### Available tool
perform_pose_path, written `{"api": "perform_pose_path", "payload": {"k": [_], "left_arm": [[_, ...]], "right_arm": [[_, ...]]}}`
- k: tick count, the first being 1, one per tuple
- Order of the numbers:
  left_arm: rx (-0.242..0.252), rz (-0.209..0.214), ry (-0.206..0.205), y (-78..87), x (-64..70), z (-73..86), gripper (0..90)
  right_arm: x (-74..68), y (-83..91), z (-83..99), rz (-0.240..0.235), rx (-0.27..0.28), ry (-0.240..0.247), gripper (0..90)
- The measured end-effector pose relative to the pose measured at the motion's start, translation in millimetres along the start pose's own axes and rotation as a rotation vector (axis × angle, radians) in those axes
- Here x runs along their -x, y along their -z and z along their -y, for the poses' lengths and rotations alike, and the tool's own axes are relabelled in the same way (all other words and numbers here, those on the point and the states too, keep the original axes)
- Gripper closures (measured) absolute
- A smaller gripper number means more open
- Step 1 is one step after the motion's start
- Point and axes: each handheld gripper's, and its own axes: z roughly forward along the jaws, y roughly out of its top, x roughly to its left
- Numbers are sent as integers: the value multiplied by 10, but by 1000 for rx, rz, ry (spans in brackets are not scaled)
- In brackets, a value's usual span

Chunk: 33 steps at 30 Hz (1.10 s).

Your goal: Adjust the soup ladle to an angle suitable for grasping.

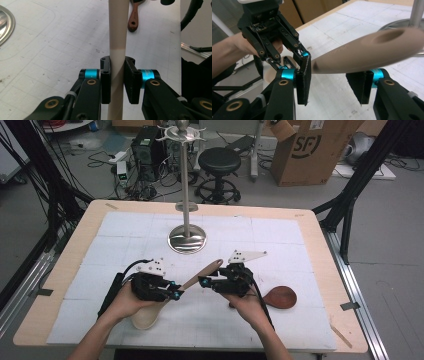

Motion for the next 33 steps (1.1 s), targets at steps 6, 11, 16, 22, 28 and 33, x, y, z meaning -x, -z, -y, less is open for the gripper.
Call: {"api": "perform_pose_path", "payload": {"k": [6, 11, 16, 22, 28, 33], "left_arm": [[32, -12, -19, -10, 51, -97, 778], [46, 4, -24, -16, 73, -114, 778], [69, 44, -3, 14, 55, -112, 764], [134, 93, 29, 107, 21, -121, 650], [178, 128, 34, 156, 29, -127, 595], [190, 144, 29, 155, 33, -131, 576]], "right_arm": [[-16, -11, -52, -11, 11, -5, 556], [-50, 5, -106, -50, 23, -3, 611], [-44, 24, -135, -93, 19, -22, 655], [-96, 50, -229, -163, 29, -14, 705], [-155, 119, -368, -173, 71, -3, 722], [-194, 183, -491, -162, 99, 20, 731]]}}
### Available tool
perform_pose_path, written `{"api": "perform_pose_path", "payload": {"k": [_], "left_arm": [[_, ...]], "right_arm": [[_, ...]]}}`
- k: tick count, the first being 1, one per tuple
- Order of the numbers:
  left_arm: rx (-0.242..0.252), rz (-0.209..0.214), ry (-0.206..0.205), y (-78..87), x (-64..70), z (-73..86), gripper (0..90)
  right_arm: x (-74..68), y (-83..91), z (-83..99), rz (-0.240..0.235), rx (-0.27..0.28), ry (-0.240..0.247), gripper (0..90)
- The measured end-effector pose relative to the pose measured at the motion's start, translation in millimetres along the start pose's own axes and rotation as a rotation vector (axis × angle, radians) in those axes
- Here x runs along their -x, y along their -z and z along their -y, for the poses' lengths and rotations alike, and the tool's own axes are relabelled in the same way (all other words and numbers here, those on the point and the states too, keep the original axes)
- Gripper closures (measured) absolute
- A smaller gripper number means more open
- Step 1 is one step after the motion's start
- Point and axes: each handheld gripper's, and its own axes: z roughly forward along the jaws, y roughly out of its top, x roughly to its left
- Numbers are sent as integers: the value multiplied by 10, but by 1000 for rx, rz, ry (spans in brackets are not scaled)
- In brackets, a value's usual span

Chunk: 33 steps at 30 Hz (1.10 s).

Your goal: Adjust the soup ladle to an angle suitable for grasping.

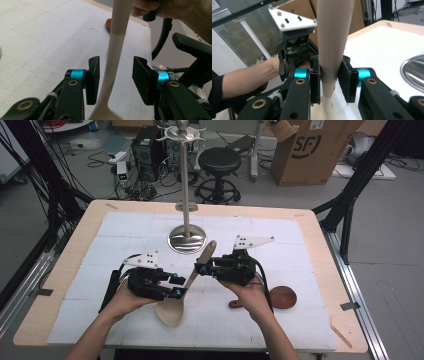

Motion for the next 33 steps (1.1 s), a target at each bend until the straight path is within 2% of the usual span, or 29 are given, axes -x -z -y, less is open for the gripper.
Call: {"api": "perform_pose_path", "payload": {"k": [10, 17, 24, 30, 31, 33], "left_arm": [[5, 17, -1, -13, 24, -1, 557], [6, 11, -10, -19, 30, -1, 530], [-5, 11, -15, -80, 31, 10, 549], [-11, 37, -21, -139, 37, 14, 648], [-16, 26, -34, -143, 40, 14, 680], [-16, 7, -35, -142, 39, 13, 732]], "right_arm": [[-72, 3, -192, 1, 7, 67, 744], [-52, 14, -207, -5, 10, 96, 743], [-70, -102, -175, -36, -1, 117, 742], [-100, -185, -175, -65, 2, 124, 742], [-105, -199, -172, -70, -3, 126, 741], [-113, -214, -169, -73, 0, 126, 740]]}}
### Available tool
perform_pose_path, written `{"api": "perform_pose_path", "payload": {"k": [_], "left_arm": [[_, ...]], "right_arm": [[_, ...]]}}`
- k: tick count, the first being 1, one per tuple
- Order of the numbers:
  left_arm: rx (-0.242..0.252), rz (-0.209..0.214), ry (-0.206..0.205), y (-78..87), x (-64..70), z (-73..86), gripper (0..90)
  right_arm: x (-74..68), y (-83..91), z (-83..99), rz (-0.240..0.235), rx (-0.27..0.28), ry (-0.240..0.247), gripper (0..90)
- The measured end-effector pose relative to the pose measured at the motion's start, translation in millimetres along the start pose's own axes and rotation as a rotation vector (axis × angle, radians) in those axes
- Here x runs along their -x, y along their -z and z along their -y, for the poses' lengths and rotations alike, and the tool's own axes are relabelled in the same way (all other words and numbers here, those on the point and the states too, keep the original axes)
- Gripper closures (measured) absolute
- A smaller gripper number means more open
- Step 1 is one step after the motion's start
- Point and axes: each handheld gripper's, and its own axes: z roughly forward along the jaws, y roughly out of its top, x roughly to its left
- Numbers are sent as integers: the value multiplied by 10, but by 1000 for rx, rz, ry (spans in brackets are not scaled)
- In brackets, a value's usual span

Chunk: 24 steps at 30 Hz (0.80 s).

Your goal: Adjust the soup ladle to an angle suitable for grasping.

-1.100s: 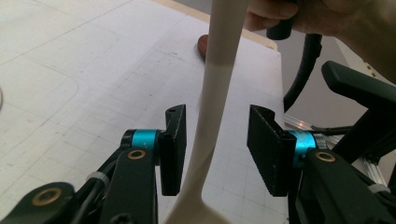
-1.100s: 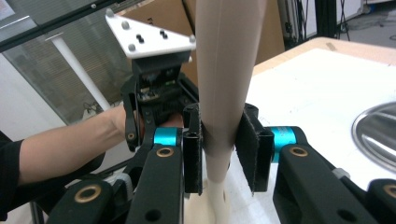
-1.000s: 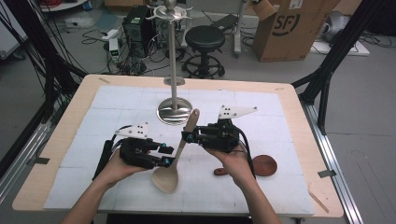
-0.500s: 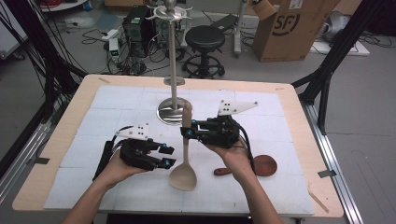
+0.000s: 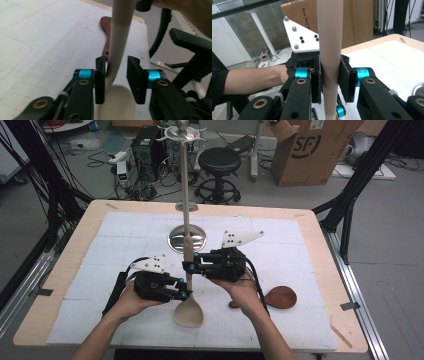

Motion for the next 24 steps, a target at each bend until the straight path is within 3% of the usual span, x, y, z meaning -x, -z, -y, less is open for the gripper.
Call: {"api": "perform_pose_path", "payload": {"k": [5, 9, 16, 24], "left_arm": [[-3, -23, -22, 0, 20, -3, 775], [-7, -31, -24, 4, 11, -5, 779], [-7, -32, -17, 6, 0, -2, 780], [-4, -37, -23, 94, 16, -5, 697]], "right_arm": [[3, -7, 31, 4, 10, -12, 718], [1, -51, 139, 16, -26, -9, 684], [29, -90, 276, 30, -23, -14, 727], [69, -57, 258, 18, -29, -12, 759]]}}
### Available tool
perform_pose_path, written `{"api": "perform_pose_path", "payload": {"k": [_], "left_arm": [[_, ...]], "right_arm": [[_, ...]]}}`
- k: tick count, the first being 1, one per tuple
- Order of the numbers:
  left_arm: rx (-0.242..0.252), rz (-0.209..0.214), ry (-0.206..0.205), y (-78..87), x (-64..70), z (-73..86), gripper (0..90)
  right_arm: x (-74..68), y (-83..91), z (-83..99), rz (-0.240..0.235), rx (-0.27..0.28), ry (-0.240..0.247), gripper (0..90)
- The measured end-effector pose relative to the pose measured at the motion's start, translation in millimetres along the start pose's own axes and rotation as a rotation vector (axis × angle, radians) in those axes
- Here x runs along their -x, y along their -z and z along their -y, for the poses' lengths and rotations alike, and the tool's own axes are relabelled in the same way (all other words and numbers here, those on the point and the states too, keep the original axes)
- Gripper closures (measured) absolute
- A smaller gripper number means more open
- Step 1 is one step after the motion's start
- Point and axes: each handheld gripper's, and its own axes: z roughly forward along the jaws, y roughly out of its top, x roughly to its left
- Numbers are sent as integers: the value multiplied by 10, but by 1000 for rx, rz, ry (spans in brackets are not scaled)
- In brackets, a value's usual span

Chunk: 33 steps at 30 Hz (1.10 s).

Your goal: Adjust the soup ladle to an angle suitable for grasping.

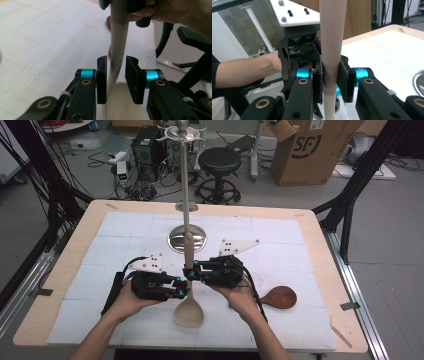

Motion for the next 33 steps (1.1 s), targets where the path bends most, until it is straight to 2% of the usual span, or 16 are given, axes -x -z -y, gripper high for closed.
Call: {"api": "perform_pose_path", "payload": {"k": [6, 12, 19, 25, 28, 33], "left_arm": [[-4, -36, -8, 78, -4, 21, 594], [-13, -96, -2, 165, -53, 83, 508], [0, -143, 10, 260, -120, 165, 416], [-2, -196, 30, 320, -170, 247, 356], [4, -221, 31, 345, -187, 288, 346], [-1, -244, 50, 371, -231, 327, 313]], "right_arm": [[25, 62, -76, 10, -11, 16, 760], [73, 94, -188, 12, -5, 33, 761], [161, 101, -245, 10, -4, 28, 761], [197, 106, -311, 9, -12, 25, 761], [215, 113, -352, 7, 1, 41, 761], [252, 110, -427, 16, 3, 44, 761]]}}
